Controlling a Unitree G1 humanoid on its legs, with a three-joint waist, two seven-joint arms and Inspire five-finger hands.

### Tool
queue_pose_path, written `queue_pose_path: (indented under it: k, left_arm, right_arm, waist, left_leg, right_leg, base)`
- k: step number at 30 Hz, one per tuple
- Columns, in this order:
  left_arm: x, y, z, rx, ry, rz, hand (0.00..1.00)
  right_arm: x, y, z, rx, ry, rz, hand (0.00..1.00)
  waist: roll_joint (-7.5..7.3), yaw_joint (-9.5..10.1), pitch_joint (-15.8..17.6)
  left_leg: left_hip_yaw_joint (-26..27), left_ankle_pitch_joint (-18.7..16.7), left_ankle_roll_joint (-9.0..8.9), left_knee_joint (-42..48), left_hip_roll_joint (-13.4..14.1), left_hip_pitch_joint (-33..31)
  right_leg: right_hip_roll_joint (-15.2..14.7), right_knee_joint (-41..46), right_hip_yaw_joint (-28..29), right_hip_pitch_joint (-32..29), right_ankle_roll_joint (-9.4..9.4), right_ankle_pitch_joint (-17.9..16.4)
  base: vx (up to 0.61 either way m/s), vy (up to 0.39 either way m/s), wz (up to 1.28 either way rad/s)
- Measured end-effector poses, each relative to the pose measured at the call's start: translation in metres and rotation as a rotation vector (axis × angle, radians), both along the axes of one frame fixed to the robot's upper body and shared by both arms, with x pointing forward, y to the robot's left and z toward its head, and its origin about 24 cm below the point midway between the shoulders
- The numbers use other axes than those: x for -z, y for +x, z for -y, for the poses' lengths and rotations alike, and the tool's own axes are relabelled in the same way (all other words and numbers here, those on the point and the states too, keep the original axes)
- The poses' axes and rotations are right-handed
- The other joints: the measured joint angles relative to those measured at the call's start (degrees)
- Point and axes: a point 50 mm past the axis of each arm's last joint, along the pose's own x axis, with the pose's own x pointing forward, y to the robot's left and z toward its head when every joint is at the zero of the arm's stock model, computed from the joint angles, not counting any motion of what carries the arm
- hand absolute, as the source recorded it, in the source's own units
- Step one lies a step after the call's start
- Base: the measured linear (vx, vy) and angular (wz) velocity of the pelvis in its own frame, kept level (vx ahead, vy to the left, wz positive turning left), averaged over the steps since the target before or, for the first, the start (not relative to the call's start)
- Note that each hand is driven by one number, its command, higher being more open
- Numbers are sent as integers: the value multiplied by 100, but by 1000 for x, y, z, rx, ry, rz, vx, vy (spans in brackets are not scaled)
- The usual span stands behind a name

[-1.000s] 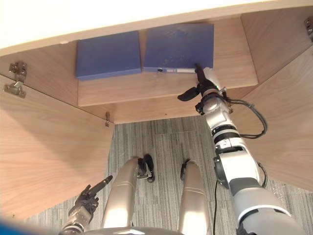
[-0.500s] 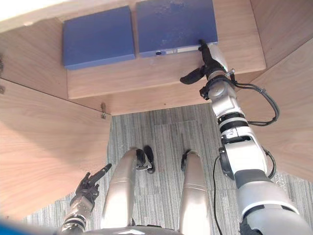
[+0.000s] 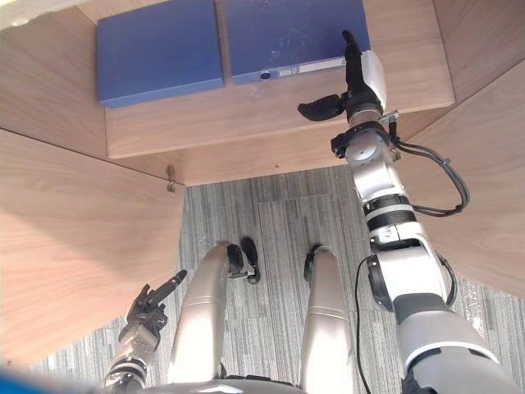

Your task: Walk over to the cabinet, pick up the folder, carry it to the office cabinet, place the folder inside the office cabinet, then close the office cabinet door

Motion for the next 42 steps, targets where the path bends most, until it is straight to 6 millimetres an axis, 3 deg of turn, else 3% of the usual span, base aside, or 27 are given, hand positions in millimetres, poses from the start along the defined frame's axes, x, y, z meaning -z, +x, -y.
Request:
queue_pose_path:
  k: [8, 10, 14, 19, 22, 24, 25, 26, 28, 30, 33, 36, 38, 40, 41, 42]
  left_arm:
    - [0, 1, 6, 62, 31, -7, 100]
    - [1, -3, 6, 75, 49, -21, 100]
    - [3, -7, 6, 81, 56, -39, 100]
    - [3, -16, -3, 93, 114, -70, 100]
    - [8, -31, -7, 96, 160, -132, 100]
    - [16, -49, -7, 115, 179, -196, 100]
    - [24, -65, -2, 126, 171, -251, 100]
    - [27, -70, 1, 128, 161, -271, 100]
    - [33, -85, 6, 121, 147, -321, 100]
    - [34, -87, 9, 133, 156, -330, 100]
    - [36, -90, 11, 175, 188, -359, 100]
    - [38, -84, 27, 287, 198, -360, 100]
    - [39, -82, 31, 338, 201, -358, 100]
    - [40, -82, 35, 364, 200, -360, 100]
    - [42, -82, 40, 389, 194, -371, 100]
    - [43, -85, 41, 391, 185, -381, 100]
  right_arm:
    - [49, -16, -7, -9, -93, -65, 100]
    - [68, -28, -8, -10, -80, -74, 100]
    - [84, -48, -14, -19, -32, -45, 100]
    - [117, -85, -31, -39, 50, -35, 100]
    - [154, -110, -46, -60, 150, -124, 100]
    - [187, -129, -58, -70, 212, -237, 100]
    - [216, -143, -60, -64, 238, -353, 100]
    - [229, -151, -59, -52, 257, -408, 100]
    - [270, -184, -50, 22, 373, -591, 100]
    - [294, -213, -41, 119, 501, -700, 100]
    - [317, -252, -27, 260, 658, -795, 100]
    - [333, -270, -18, 359, 810, -837, 100]
    - [338, -270, -19, 381, 923, -840, 100]
    - [342, -269, -20, 402, 1022, -834, 100]
    - [342, -270, -19, 409, 1050, -831, 100]
    - [342, -270, -18, 409, 1052, -829, 100]
  waist:
    - [-62, -18, 23]
    - [-78, -20, 20]
    - [-123, -35, 7]
    - [-378, -67, -112]
    - [-572, -40, -297]
    - [-707, 0, -472]
    - [-747, -50, -656]
    - [-741, -78, -745]
    - [-708, -206, -1076]
    - [-709, -297, -1173]
    - [-731, -382, -1448]
    - [-726, -511, -1587]
    - [-675, -499, -1664]
    - [-620, -503, -1673]
    - [-525, -479, -1702]
    - [-453, -477, -1741]
  left_leg:
    - [276, 281, -56, -1178, 40, 1121]
    - [312, 306, -75, -1431, 57, 1448]
    - [374, 341, -133, -1741, 77, 1859]
    - [420, 445, -275, -2262, 167, 2594]
    - [321, 447, -279, -2310, 226, 2962]
    - [-122, 450, -287, -2150, 174, 3073]
    - [-424, 427, -409, -2242, 113, 3232]
    - [-516, 410, -486, -2314, 97, 3304]
    - [-658, 278, -702, -2683, 73, 3525]
    - [-599, 236, -778, -2925, 36, 3697]
    - [-308, 322, -721, -3172, -42, 3892]
    - [90, 466, -615, -3489, -159, 4285]
    - [454, 490, -574, -3552, -84, 4468]
    - [896, 516, -461, -3546, 33, 4676]
    - [1246, 518, -456, -3561, 196, 4854]
    - [1353, 531, -479, -3564, 286, 4918]
  right_leg:
    - [153, -1344, 89, 1070, -13, 475]
    - [190, -1661, 81, 1416, -24, 533]
    - [237, -2015, 82, 1822, -50, 602]
    - [379, -2667, 39, 2585, -141, 739]
    - [565, -2933, 192, 2920, -198, 792]
    - [747, -3038, 496, 3068, -225, 850]
    - [830, -3208, 659, 3200, -230, 940]
    - [855, -3292, 704, 3258, -223, 977]
    - [894, -3543, 767, 3361, -199, 1097]
    - [870, -3715, 829, 3469, -148, 1205]
    - [790, -3947, 1080, 3548, -29, 1407]
    - [668, -4182, 1202, 3707, 108, 1700]
    - [610, -4324, 974, 3719, 132, 1930]
    - [313, -4305, 73, 3677, -37, 1938]
    - [-149, -3801, -977, 3596, -285, 1762]
    - [-300, -3609, -1276, 3605, -353, 1706]
  base:
    - [51, 27, -16]
    - [93, 18, -9]
    - [103, 0, -9]
    - [88, -58, -8]
    - [90, -72, -43]
    - [81, -56, -88]
    - [92, -28, -61]
    - [104, -2, -54]
    - [65, 39, -22]
    - [12, 71, -21]
    - [-33, 101, -37]
    - [-59, 79, -54]
    - [-121, 19, -97]
    - [-143, -24, -106]
    - [-95, -9, -100]
    - [-76, -53, -112]
